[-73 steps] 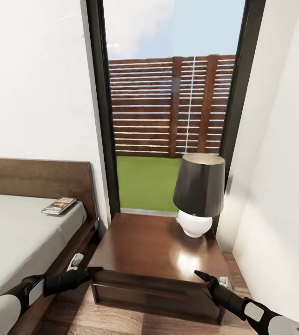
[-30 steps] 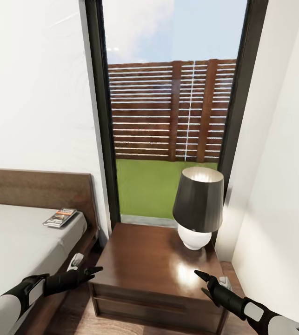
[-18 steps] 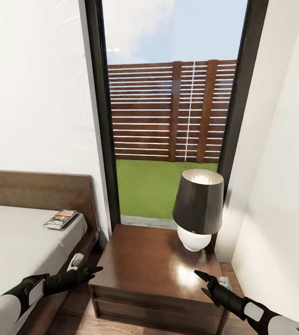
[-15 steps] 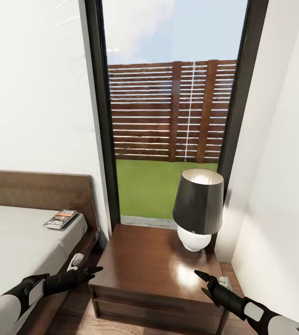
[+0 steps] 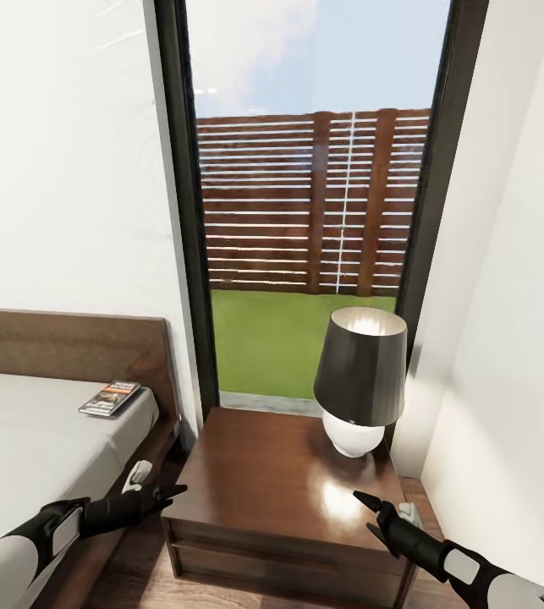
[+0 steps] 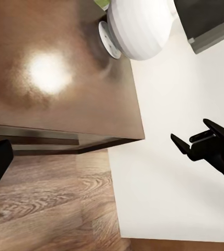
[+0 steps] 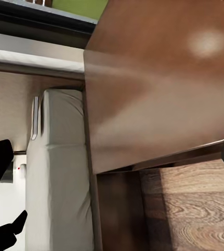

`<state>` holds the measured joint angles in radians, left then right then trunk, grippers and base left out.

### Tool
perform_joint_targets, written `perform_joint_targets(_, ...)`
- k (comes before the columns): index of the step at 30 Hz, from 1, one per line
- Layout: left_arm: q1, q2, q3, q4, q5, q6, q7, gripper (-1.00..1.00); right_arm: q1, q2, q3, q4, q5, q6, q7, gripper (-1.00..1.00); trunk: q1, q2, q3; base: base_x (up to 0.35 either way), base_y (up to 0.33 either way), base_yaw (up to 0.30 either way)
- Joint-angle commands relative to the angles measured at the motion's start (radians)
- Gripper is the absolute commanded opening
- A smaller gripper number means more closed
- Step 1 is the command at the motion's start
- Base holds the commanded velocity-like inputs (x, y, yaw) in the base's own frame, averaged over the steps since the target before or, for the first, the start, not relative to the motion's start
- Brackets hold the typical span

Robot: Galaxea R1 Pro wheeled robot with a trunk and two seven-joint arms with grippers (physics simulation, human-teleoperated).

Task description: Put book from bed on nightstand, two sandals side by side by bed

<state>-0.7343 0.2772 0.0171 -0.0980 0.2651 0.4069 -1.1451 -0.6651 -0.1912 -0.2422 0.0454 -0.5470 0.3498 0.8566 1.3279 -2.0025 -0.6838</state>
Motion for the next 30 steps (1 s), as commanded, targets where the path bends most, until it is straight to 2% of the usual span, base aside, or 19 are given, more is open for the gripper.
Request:
perform_joint_targets(1,-0.001,0.000,0.001,0.000,0.002,0.010,-0.002,1.00,-0.002,-0.001,-0.008,0.003,-0.001,0.008,0.002,1.00,0.000,-0.001,-0.001,0.000,0.000,0.000)
perform_joint_targets(20,-0.001,0.001,0.006,-0.009,0.002,0.037,-0.004,1.00,-0.001,0.007,-0.009,-0.001,-0.001,0.007,0.003,1.00,0.000,-0.001,-0.001,0.000,0.000,0.000)
perform_joint_targets(24,-0.002,0.004,0.007,-0.042,0.003,0.082,-0.006,1.00,-0.002,0.011,-0.008,-0.001,-0.001,0.006,0.003,1.00,0.000,-0.001,-0.001,0.000,0.000,0.000)
perform_joint_targets(30,-0.003,0.010,0.009,-0.161,0.002,0.200,0.015,1.00,-0.002,0.013,-0.009,-0.001,-0.001,0.006,0.003,1.00,0.000,-0.001,-0.001,0.000,0.000,0.000)
